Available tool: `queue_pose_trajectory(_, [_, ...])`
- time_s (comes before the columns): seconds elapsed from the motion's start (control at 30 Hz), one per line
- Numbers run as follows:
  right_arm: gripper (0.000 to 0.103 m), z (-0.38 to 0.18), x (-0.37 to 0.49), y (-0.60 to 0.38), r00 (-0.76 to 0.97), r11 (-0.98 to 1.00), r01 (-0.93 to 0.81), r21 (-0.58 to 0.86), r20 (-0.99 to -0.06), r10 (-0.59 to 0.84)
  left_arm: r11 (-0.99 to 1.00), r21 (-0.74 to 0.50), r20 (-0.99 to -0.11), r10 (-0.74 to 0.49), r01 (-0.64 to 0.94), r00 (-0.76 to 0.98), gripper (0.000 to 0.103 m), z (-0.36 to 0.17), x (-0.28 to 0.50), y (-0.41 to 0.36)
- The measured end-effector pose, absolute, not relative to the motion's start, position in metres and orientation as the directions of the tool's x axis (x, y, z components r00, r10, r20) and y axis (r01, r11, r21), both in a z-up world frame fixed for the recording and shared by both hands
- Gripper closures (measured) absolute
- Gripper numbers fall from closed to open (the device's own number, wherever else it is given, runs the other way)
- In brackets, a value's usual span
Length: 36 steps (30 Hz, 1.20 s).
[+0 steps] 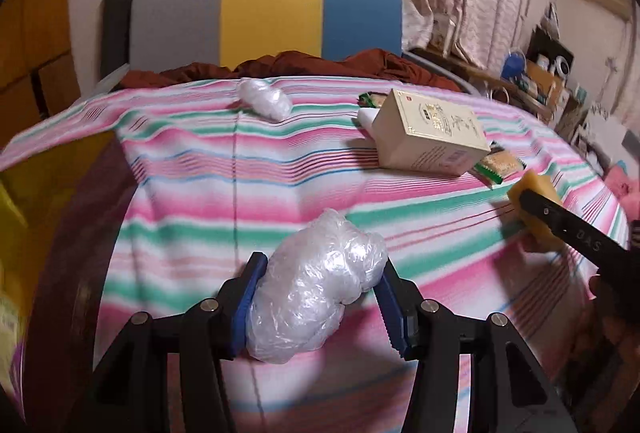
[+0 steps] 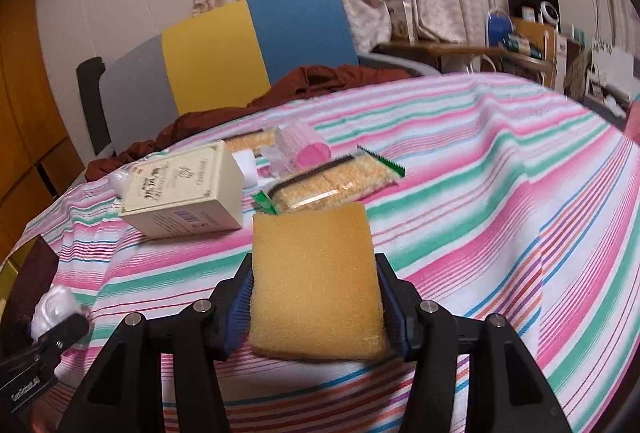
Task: Organize objects
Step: 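Carry the bundle and sponge over the gold tray and open both tools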
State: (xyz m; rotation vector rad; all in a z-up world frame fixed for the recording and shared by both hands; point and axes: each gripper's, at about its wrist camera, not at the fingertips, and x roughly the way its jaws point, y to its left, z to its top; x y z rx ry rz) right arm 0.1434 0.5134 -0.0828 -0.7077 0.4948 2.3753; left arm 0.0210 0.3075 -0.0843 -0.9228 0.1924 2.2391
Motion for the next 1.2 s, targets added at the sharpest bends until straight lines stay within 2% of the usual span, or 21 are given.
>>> queue_pose_trajectory(0.1, [0.047, -0.081, 0.140, 0.507, -0.672, -0.762, -0.633, 0.139, -0.587, 0.451, -0.751, -0.165, -0.660, 0.566, -0.639, -0.495, 0.049, -0.081, 0.034, 0.293])
queue_pose_trajectory(0.17, [0.047, -0.080, 0.137, 0.503, -0.669, -0.772, -0.625, 0.115, -0.588, 0.455, -0.741, -0.239, -0.638, 0.607, -0.628, -0.474, 0.049, -0.072, 0.042, 0.279])
queue_pose_trajectory(0.27, [0.047, -0.079, 0.133, 0.498, -0.668, -0.783, -0.616, 0.089, -0.587, 0.458, -0.736, -0.267, -0.616, 0.627, -0.623, -0.477, 0.049, -0.058, 0.050, 0.266])
queue_pose_trajectory(0.5, [0.047, -0.079, 0.133, 0.488, -0.672, -0.797, -0.601, 0.060, -0.578, 0.463, -0.779, -0.270, -0.596, 0.597, -0.566, -0.537, 0.049, -0.035, 0.044, 0.216])
queue_pose_trajectory(0.67, [0.047, -0.083, 0.132, 0.478, -0.669, -0.810, -0.586, 0.025, -0.578, 0.467, -0.808, -0.314, -0.615, 0.573, -0.498, -0.542, 0.049, -0.034, 0.031, 0.170])
queue_pose_trajectory(0.87, [0.047, -0.078, 0.137, 0.468, -0.666, -0.802, -0.597, -0.002, -0.556, 0.497, -0.830, -0.292, -0.656, 0.535, -0.475, -0.532, 0.047, -0.037, 0.019, 0.118])
queue_pose_trajectory(1.1, [0.047, -0.042, 0.141, 0.438, -0.764, -0.821, -0.551, 0.148, -0.485, 0.426, -0.831, -0.306, -0.704, 0.526, -0.464, -0.477, 0.047, -0.048, 0.006, 0.083])
queue_pose_trajectory(1.2, [0.047, -0.021, 0.136, 0.409, -0.824, -0.864, -0.470, 0.179, -0.440, 0.357, -0.832, -0.289, -0.713, 0.517, -0.474, -0.473, 0.042, -0.053, 0.006, 0.079])
